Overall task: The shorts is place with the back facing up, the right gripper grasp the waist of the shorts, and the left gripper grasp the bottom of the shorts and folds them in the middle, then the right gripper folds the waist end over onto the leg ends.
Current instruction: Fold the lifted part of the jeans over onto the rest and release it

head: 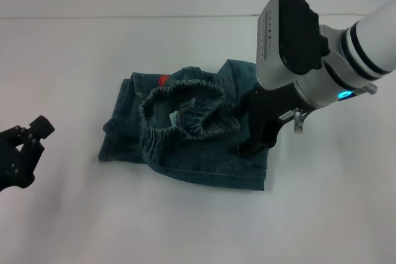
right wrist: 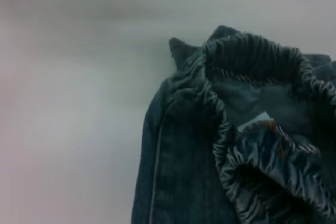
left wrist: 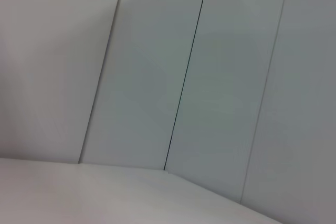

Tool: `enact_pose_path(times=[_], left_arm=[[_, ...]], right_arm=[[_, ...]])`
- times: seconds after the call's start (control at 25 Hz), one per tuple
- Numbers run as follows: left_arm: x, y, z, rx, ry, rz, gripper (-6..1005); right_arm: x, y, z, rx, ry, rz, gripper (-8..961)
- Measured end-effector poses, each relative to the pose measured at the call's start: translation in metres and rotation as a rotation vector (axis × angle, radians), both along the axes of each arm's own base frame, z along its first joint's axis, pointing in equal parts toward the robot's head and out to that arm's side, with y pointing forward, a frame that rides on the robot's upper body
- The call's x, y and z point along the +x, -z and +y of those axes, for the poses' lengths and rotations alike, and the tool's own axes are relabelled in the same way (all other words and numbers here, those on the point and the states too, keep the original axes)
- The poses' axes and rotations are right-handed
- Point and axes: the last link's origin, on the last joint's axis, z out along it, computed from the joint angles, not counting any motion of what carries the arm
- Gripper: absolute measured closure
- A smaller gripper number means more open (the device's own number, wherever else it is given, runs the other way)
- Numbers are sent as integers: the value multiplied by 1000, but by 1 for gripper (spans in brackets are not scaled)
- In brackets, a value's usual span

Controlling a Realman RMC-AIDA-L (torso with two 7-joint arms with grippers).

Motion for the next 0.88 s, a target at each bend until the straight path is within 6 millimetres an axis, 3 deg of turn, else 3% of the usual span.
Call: enact_pose_path(times=[0.88], left_arm=[[3,4,-2,-4,24,1,983]], right_arm=[[10,23,16,105,-83,-14,223]])
